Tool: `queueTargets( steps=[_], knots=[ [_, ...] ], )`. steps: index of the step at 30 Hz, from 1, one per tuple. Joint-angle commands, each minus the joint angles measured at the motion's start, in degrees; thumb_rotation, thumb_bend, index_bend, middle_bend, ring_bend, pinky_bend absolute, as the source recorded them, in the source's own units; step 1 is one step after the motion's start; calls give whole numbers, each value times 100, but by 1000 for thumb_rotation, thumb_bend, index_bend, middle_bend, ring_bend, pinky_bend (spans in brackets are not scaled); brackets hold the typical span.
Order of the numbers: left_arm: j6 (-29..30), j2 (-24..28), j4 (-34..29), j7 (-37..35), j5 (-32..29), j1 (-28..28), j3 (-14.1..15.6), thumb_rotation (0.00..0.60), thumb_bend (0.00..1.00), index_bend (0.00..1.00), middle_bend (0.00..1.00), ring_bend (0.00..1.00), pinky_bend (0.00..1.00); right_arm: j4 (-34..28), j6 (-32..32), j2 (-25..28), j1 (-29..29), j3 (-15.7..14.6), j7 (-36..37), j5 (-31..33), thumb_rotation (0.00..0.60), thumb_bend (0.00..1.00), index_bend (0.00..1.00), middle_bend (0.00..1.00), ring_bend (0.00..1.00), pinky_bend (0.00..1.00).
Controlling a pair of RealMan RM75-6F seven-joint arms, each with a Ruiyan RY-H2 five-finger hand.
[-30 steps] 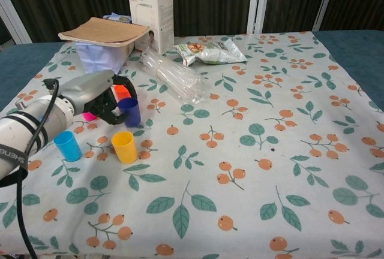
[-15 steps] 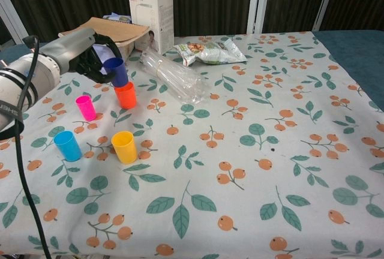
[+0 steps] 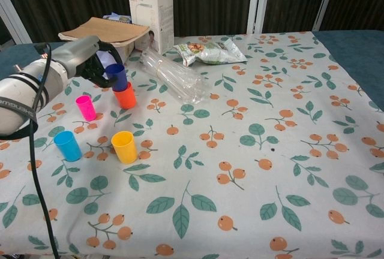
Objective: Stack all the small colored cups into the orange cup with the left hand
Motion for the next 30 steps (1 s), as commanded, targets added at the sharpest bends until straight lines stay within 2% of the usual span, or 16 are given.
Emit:
queueTargets(
  steps=[1,7,12,15,19,21,26,30],
  knots=[
    [-18,-43,67,20,-12,-26,37,600,379,499,1000,1000,1000,-2,5,2,-4,-1,3,-2,600,196,0,0,0,0],
    [-132,-105,195,42,-69,-58,129,600,384,388,1000,1000,1000,-5,10,7,-8,3,8,3,600,196,0,0,0,0],
    [-127,-88,81,6,-66,-52,155,600,380,145,1000,1000,1000,-8,7,16,-7,4,28,-2,600,196,0,0,0,0],
    [-57,-39,-91,-17,26,-16,211,600,378,72,1000,1000,1000,-9,16,17,-10,1,33,-13,600,196,0,0,0,0],
    [82,211,-709,-39,215,132,353,600,376,76,1000,1000,1000,-2,4,18,-6,-5,35,-23,600,196,0,0,0,0],
    [243,450,-1250,-65,434,291,507,600,375,94,1000,1000,1000,-3,-8,18,-1,-10,35,-29,600,196,0,0,0,0],
    [613,1022,-2505,-39,1143,704,1104,600,370,121,1000,1000,1000,-7,-20,9,5,-39,21,-86,600,196,0,0,0,0],
    [648,1215,-3037,45,1386,879,1484,600,371,125,1000,1000,1000,-12,-6,11,-1,-71,32,-153,600,196,0,0,0,0]
  ],
)
